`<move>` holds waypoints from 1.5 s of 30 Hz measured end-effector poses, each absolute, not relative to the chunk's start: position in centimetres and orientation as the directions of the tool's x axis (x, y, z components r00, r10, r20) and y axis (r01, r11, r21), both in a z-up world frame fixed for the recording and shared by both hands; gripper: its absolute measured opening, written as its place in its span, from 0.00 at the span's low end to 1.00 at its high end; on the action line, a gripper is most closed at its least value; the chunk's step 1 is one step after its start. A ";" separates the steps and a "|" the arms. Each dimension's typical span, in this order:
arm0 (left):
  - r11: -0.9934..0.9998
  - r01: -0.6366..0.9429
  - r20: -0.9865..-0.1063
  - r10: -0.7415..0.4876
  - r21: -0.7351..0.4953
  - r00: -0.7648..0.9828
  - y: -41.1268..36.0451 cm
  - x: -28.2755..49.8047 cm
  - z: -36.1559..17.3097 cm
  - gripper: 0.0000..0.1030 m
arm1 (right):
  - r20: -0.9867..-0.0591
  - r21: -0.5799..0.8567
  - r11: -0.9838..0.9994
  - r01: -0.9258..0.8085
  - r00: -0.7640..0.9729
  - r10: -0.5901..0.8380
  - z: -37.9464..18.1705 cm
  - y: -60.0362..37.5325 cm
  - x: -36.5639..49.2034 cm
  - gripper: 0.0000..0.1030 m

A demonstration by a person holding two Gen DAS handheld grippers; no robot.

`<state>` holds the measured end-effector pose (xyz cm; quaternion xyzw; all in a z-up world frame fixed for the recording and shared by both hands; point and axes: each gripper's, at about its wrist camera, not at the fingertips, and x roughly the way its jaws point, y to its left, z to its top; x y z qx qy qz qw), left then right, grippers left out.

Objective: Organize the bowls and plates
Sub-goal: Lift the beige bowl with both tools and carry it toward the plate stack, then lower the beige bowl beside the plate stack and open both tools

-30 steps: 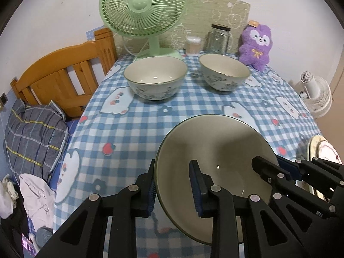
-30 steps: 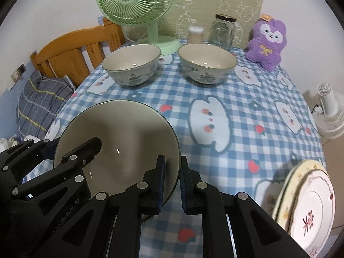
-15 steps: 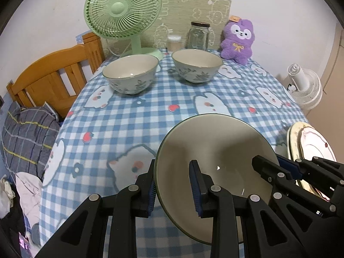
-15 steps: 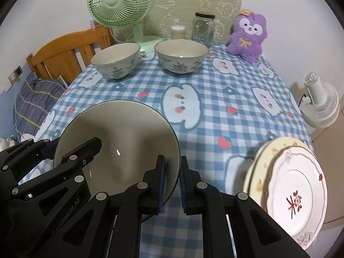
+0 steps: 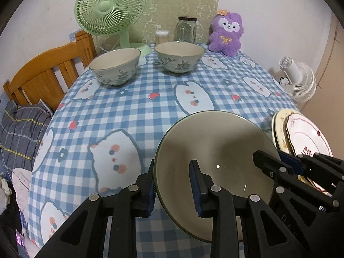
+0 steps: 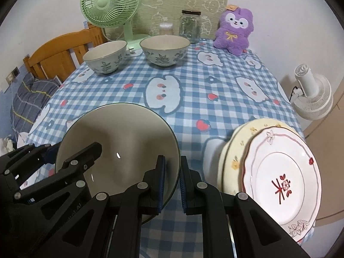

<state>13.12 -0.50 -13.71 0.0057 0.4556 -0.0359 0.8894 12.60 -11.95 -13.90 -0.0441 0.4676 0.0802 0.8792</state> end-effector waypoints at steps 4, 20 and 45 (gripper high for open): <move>0.998 0.068 -0.809 -0.054 -0.017 0.586 -0.6 12.8 -13.8 0.26 | -0.828 -0.001 0.983 -0.182 0.552 0.102 -14.2 -12.1 12.5 0.15; 0.999 0.043 -0.796 -0.029 -0.004 0.604 -0.3 13.4 -12.6 0.61 | -0.816 0.002 0.990 -0.138 0.573 0.081 -13.3 -12.9 12.7 0.35; 0.999 -0.026 -0.704 0.051 0.045 0.708 2.6 14.9 -5.4 0.88 | -0.722 0.073 0.990 -0.120 0.679 0.136 -6.4 -14.1 14.3 0.79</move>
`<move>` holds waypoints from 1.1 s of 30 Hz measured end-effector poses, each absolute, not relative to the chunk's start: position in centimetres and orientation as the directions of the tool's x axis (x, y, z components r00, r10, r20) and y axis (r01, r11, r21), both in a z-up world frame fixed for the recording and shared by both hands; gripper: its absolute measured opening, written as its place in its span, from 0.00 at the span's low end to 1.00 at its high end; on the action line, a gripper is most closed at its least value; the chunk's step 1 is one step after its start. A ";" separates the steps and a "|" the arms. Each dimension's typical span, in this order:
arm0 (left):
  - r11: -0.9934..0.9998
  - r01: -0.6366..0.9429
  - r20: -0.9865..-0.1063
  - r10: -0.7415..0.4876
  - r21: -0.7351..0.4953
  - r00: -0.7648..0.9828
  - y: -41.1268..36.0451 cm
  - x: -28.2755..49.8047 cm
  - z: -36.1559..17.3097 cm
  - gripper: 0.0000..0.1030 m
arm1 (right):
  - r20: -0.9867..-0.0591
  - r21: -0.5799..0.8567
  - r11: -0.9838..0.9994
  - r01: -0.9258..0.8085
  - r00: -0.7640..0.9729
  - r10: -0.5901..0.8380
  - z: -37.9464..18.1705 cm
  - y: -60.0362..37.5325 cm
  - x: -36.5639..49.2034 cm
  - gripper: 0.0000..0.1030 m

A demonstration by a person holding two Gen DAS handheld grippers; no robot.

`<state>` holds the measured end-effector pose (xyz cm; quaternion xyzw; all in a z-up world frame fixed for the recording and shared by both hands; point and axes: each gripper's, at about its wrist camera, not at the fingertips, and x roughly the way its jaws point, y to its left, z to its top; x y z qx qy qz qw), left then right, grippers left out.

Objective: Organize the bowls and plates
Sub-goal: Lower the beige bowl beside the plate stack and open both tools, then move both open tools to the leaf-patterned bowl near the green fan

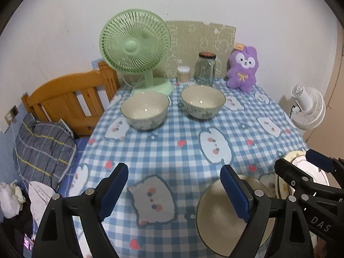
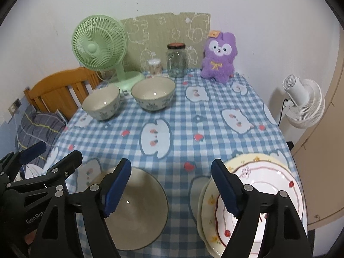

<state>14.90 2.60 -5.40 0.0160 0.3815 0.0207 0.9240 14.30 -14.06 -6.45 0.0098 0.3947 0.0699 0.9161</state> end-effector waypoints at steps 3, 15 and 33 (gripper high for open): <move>0.998 -0.032 -0.690 0.061 0.055 0.721 2.8 15.0 -4.7 0.91 | -0.708 0.071 0.990 -0.120 0.693 0.135 -5.6 -13.9 14.5 0.80; 0.999 -0.015 -0.669 0.041 0.045 0.742 4.3 16.8 -2.4 0.94 | -0.656 0.052 0.990 -0.131 0.743 0.133 -2.5 -12.6 15.7 0.84; 0.997 -0.048 -0.642 0.072 0.054 0.763 7.8 21.6 -1.2 0.94 | -0.648 0.067 0.981 -0.184 0.740 0.182 -1.7 -9.1 20.6 0.85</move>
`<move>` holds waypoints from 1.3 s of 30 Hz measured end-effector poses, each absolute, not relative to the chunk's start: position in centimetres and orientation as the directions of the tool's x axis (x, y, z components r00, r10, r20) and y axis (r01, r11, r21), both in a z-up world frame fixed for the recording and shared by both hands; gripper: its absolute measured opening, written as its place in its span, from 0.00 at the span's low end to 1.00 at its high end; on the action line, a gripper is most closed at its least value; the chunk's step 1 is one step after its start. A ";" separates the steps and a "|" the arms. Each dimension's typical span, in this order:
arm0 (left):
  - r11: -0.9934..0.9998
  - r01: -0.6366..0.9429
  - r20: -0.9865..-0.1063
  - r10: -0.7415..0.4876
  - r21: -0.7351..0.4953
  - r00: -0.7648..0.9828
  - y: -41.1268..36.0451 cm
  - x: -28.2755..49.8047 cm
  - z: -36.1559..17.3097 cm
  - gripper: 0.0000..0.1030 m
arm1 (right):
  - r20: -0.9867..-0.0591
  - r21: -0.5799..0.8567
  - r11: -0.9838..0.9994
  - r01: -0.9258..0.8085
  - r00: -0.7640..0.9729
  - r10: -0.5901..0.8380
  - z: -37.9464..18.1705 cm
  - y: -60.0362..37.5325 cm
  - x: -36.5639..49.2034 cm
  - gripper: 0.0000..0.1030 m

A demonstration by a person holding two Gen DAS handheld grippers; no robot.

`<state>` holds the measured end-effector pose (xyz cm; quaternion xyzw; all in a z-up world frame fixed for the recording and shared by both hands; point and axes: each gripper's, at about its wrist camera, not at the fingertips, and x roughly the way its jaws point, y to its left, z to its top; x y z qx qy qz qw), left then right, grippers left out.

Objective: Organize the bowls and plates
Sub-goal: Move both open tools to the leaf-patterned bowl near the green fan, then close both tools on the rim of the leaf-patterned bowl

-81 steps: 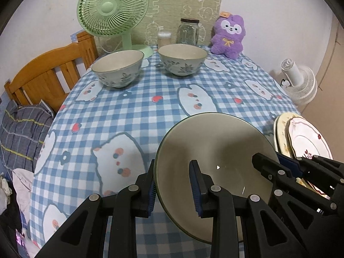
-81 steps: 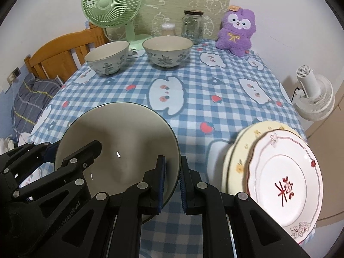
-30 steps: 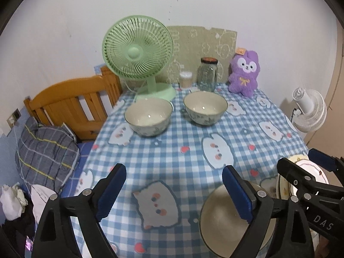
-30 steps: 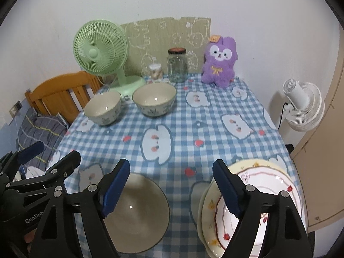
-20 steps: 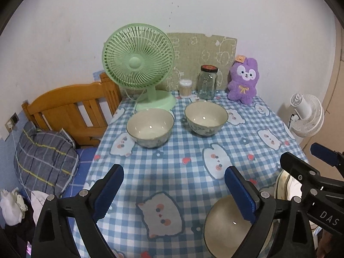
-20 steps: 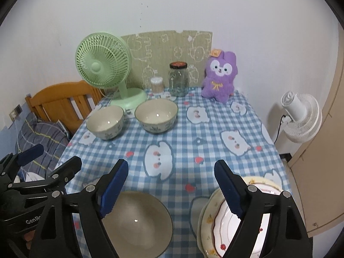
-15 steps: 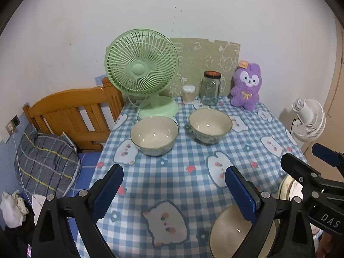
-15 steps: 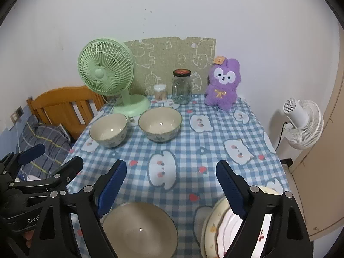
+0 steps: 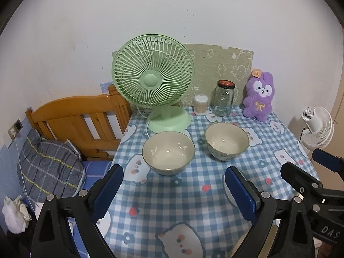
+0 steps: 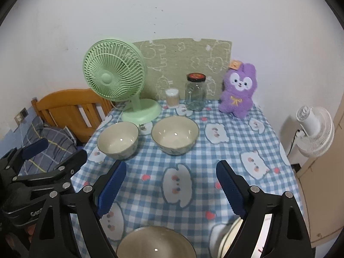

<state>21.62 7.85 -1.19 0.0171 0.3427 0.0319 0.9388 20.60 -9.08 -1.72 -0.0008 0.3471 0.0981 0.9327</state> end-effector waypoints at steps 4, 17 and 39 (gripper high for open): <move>0.997 -0.051 -0.646 0.079 0.062 0.759 8.8 23.3 -1.5 0.93 | -0.654 0.080 0.975 -0.208 0.727 0.208 -1.8 -7.8 22.3 0.85; 0.990 -0.090 -0.654 0.142 0.113 0.743 12.0 29.0 -3.2 0.89 | -0.694 0.127 0.960 -0.248 0.669 0.265 -3.1 -3.8 28.6 0.85; 0.993 -0.040 -0.764 0.108 0.108 0.636 15.4 37.2 -10.1 0.58 | -0.851 0.188 0.955 -0.229 0.447 0.275 -11.7 2.0 38.8 0.40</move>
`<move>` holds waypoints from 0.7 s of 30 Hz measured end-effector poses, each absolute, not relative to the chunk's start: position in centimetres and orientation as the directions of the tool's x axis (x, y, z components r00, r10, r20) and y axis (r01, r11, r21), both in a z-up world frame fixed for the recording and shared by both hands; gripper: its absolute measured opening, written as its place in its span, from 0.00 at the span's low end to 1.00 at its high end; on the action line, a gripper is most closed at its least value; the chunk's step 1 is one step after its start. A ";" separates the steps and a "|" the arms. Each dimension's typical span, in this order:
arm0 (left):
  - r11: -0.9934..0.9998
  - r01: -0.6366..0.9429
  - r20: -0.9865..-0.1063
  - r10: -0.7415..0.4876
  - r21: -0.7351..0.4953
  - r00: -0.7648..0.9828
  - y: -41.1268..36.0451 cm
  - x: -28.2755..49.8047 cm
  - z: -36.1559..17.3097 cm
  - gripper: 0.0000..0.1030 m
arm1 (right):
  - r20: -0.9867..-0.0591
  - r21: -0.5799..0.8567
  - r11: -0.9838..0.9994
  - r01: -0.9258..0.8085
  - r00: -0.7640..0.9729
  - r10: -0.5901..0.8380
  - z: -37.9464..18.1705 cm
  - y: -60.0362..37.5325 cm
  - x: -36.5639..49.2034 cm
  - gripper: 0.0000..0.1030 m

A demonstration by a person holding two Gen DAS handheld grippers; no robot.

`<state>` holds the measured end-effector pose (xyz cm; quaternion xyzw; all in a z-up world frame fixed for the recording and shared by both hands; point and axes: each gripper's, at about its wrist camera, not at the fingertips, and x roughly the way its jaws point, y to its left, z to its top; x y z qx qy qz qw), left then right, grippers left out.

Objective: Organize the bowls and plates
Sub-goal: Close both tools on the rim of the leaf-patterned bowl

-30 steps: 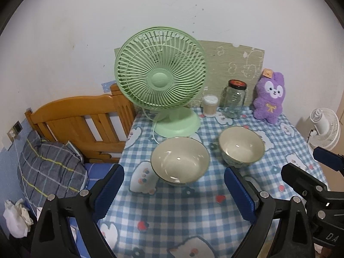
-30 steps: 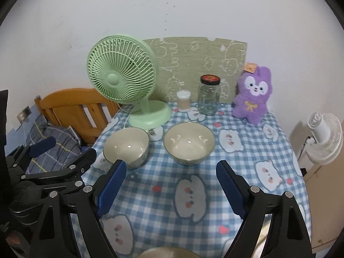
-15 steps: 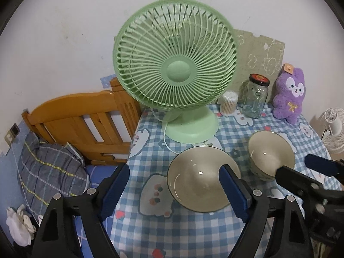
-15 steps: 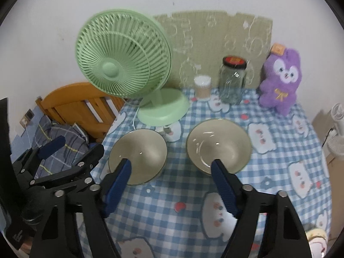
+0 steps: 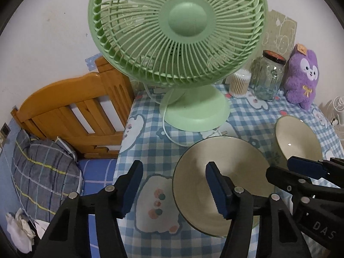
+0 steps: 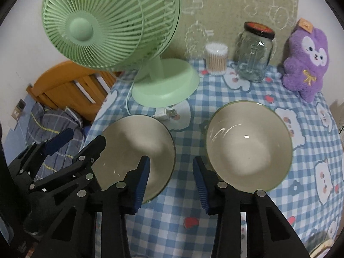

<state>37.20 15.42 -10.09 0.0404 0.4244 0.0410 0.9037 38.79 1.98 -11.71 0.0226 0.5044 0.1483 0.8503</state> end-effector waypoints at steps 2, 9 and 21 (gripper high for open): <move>0.992 -0.041 -0.764 0.118 0.120 0.634 15.4 37.5 -10.5 0.51 | -0.858 0.179 0.955 -0.238 0.436 0.270 -12.2 2.3 39.2 0.37; 0.998 -0.013 -0.785 0.059 0.065 0.616 15.5 38.3 -11.7 0.29 | -0.875 0.172 0.954 -0.246 0.407 0.263 -13.4 3.0 40.0 0.26; 0.996 -0.015 -0.811 0.081 0.089 0.579 15.6 39.3 -13.0 0.12 | -0.881 0.131 0.960 -0.248 0.415 0.227 -14.0 3.1 40.7 0.16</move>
